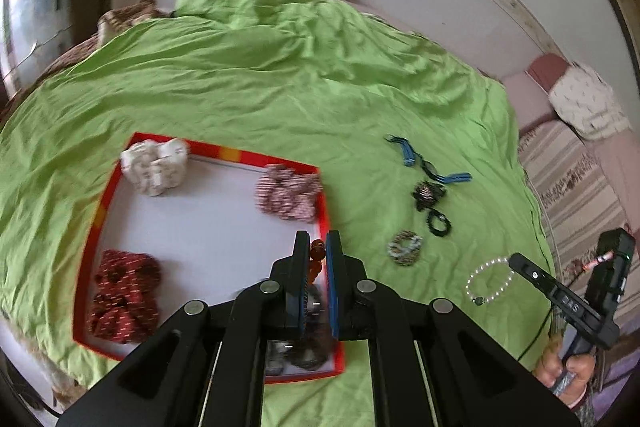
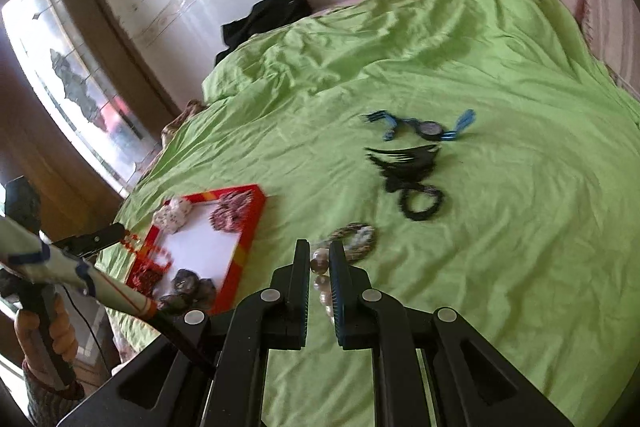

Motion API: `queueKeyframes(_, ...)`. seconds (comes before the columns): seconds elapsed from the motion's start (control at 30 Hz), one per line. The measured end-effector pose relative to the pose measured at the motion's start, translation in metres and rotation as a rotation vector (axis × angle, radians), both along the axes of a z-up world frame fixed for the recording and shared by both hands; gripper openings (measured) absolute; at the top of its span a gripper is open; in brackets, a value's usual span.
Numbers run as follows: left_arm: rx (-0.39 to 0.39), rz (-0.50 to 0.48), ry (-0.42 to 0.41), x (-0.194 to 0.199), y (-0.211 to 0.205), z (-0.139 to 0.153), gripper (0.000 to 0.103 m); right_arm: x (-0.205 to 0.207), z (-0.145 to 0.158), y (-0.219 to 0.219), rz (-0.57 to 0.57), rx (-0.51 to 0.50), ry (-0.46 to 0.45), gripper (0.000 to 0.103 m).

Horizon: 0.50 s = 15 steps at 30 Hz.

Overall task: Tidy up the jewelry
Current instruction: 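Carry both bracelets into the tray and release them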

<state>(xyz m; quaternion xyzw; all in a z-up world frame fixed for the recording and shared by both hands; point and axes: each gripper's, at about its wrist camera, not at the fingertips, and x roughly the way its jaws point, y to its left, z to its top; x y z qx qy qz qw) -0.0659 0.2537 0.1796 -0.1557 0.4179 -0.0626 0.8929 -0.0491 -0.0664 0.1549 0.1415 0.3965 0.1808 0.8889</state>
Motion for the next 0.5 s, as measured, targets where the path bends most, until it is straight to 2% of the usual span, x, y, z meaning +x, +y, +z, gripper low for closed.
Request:
queueKeyframes(0.27,-0.043,0.069,0.01,0.01,0.039,-0.013,0.008,0.004,0.01,0.054,0.081,-0.015,-0.003,0.01)
queueKeyframes(0.5,-0.113,0.11,0.039,0.04,0.068,-0.048,0.007,0.021,0.008,0.108,0.16,-0.053,0.011,0.01)
